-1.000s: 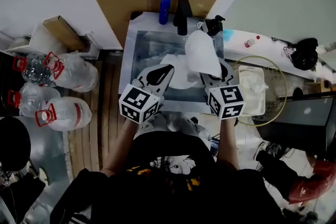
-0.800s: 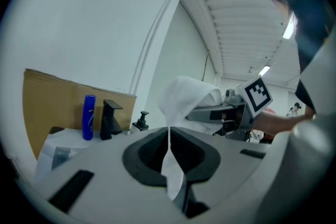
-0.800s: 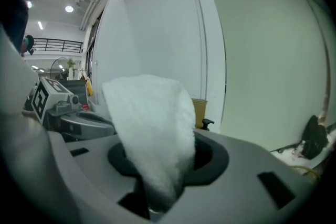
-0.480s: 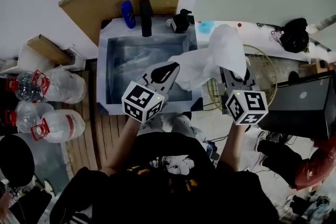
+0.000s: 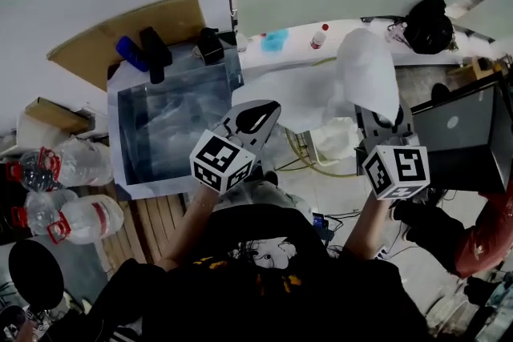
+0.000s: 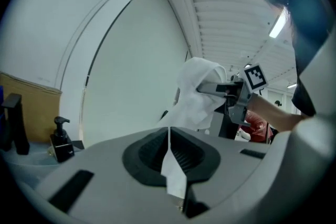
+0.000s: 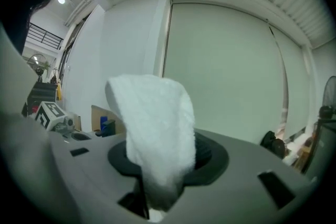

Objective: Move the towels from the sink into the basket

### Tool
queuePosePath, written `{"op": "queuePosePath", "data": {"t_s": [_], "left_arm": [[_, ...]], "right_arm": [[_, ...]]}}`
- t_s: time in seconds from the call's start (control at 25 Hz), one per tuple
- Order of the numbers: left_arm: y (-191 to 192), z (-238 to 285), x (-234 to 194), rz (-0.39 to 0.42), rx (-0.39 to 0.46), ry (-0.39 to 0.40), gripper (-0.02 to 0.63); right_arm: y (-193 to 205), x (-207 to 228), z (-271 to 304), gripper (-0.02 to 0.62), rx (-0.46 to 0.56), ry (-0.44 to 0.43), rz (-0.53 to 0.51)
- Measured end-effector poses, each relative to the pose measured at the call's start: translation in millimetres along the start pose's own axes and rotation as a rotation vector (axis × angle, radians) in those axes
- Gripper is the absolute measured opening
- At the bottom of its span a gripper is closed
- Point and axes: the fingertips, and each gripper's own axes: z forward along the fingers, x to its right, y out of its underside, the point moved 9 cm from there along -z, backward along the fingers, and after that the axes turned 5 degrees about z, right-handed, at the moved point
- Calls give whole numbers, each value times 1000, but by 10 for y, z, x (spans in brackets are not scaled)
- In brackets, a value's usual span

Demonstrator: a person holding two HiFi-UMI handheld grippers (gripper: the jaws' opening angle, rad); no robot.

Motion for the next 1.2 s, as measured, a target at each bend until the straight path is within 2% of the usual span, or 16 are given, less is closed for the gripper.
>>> {"op": "queuePosePath", "data": {"t_s": [0.16, 0.4, 0.72, 0.84, 0.96, 1.08, 1.2], "left_arm": [[-18, 388, 166, 5, -24, 18, 15], [-12, 810, 339, 13, -58, 34, 15], [71, 1146, 421, 8, -119, 31, 15], [106, 1205, 400, -7, -137, 15, 15], [126, 1249, 378, -17, -152, 4, 15], [166, 1292, 366, -25, -169, -5, 15], [227, 1344, 362, -36, -186, -11, 15]], "right_arm": [[254, 434, -13, 156, -61, 4, 37], [929, 815, 83, 156, -213, -10, 95], [1744, 1098, 206, 157, -395, -41, 209], [2215, 1148, 345, 160, -503, -60, 241], [2817, 1202, 541, 164, -638, -74, 212], [3389, 1249, 716, 175, -780, -95, 125], [3835, 1265, 839, 187, -866, -100, 100]]}}
